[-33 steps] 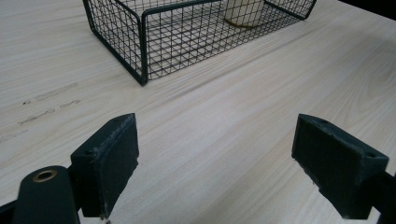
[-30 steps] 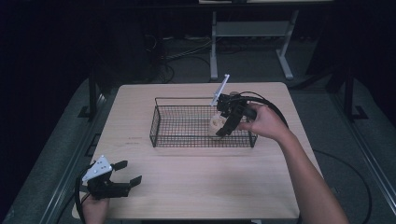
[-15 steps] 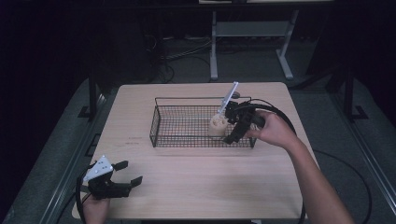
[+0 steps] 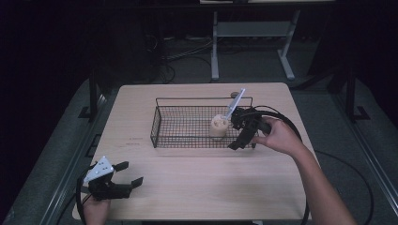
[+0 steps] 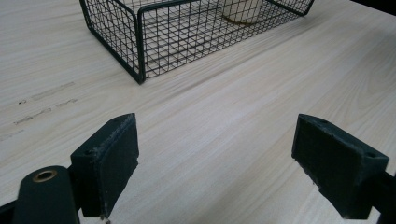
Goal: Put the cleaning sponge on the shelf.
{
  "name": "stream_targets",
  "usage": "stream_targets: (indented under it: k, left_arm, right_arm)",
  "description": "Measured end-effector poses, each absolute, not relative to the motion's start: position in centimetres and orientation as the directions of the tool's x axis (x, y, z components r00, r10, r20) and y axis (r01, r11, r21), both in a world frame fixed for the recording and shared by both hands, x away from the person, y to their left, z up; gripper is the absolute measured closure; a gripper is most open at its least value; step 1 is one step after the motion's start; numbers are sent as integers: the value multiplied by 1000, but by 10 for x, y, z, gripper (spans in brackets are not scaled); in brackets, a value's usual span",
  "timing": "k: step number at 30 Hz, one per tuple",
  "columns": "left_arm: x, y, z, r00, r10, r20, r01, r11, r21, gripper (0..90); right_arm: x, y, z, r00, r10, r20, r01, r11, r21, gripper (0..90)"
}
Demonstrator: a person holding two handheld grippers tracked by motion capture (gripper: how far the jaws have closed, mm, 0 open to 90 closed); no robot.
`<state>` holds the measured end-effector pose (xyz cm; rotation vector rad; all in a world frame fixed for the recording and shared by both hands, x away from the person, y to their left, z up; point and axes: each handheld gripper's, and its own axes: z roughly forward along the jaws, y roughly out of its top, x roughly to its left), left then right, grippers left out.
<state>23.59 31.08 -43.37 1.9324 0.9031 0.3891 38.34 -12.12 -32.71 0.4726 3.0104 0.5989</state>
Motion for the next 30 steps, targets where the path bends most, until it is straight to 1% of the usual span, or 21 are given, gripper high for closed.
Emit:
stream_targets:
  k: [13,17,27,30]
  left_arm:
    - [236,311,-434,678,729,-92,431,-293,854,138]
    - [236,311,-434,677,730,-93,432,-292,853,138]
    - [235,311,-434,678,730,-91,431,-293,853,138]
    - [235,311,-433,678,730,-91,431,-294,853,137]
  right_arm:
    - [375,-133,-340,-949,313,43,305,870,388,189]
    - [373,-135,-344,-947,317,49,312,876,369,189]
    - [365,-142,-348,-948,315,51,309,869,387,188]
    - [362,-143,-353,-947,318,48,313,876,366,184]
